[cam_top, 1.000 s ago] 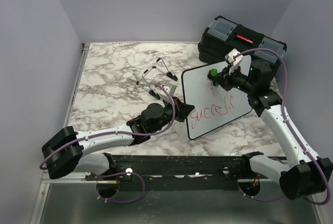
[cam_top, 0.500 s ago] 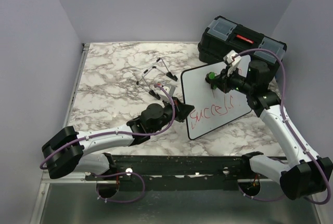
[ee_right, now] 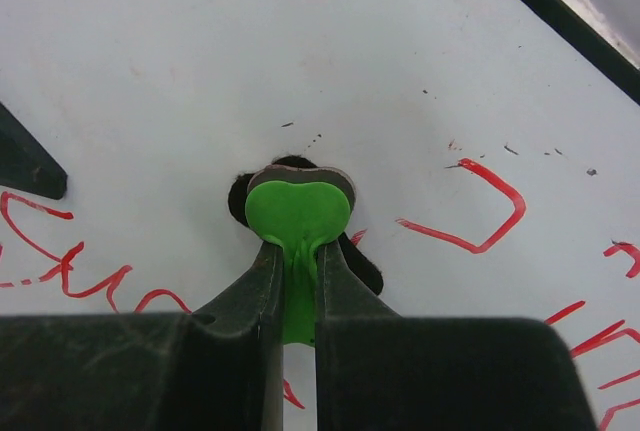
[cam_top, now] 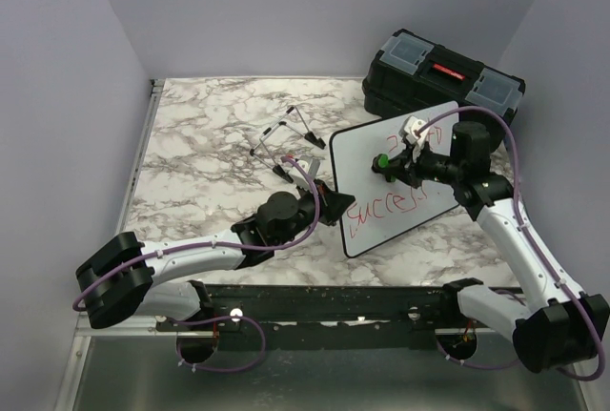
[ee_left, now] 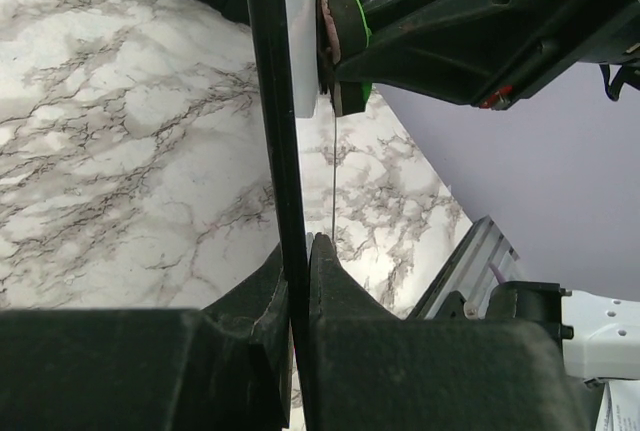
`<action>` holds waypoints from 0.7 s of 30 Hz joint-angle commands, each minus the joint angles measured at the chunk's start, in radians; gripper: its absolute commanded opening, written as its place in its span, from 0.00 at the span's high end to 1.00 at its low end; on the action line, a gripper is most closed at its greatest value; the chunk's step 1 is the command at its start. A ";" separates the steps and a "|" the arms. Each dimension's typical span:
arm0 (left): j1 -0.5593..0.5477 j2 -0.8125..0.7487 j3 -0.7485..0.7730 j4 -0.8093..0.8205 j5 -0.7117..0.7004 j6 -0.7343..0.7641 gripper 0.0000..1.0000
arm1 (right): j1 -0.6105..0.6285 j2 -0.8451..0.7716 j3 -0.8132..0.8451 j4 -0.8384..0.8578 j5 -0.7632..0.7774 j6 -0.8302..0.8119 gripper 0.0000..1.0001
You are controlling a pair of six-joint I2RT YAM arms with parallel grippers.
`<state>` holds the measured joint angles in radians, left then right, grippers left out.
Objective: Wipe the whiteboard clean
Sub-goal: Erase the whiteboard at the center of the board.
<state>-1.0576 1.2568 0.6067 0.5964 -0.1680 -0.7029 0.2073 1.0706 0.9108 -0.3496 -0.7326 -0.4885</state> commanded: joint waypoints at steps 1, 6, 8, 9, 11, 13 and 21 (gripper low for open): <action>-0.025 -0.033 0.001 0.029 0.079 0.100 1.00 | 0.007 -0.034 -0.063 -0.004 0.185 0.068 0.99; -0.025 -0.028 0.007 0.028 0.084 0.099 1.00 | 0.007 0.010 0.003 0.148 0.192 0.210 0.99; -0.025 -0.027 0.010 0.026 0.084 0.098 1.00 | 0.007 0.030 0.008 0.162 0.082 0.232 0.99; -0.025 -0.026 0.009 0.025 0.083 0.098 1.00 | 0.007 0.032 0.001 0.150 0.014 0.214 0.99; -0.025 -0.027 0.007 0.026 0.082 0.097 1.00 | 0.009 0.027 -0.024 0.105 -0.086 0.155 0.99; -0.025 -0.022 0.007 0.030 0.081 0.097 1.00 | 0.009 0.015 -0.044 0.012 -0.138 0.043 0.99; -0.025 -0.003 0.026 0.031 0.094 0.100 1.00 | 0.007 -0.059 -0.078 -0.105 0.133 -0.044 0.99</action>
<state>-1.0561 1.2510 0.6060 0.6029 -0.1738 -0.6880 0.2089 1.0412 0.8734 -0.4023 -0.7635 -0.5301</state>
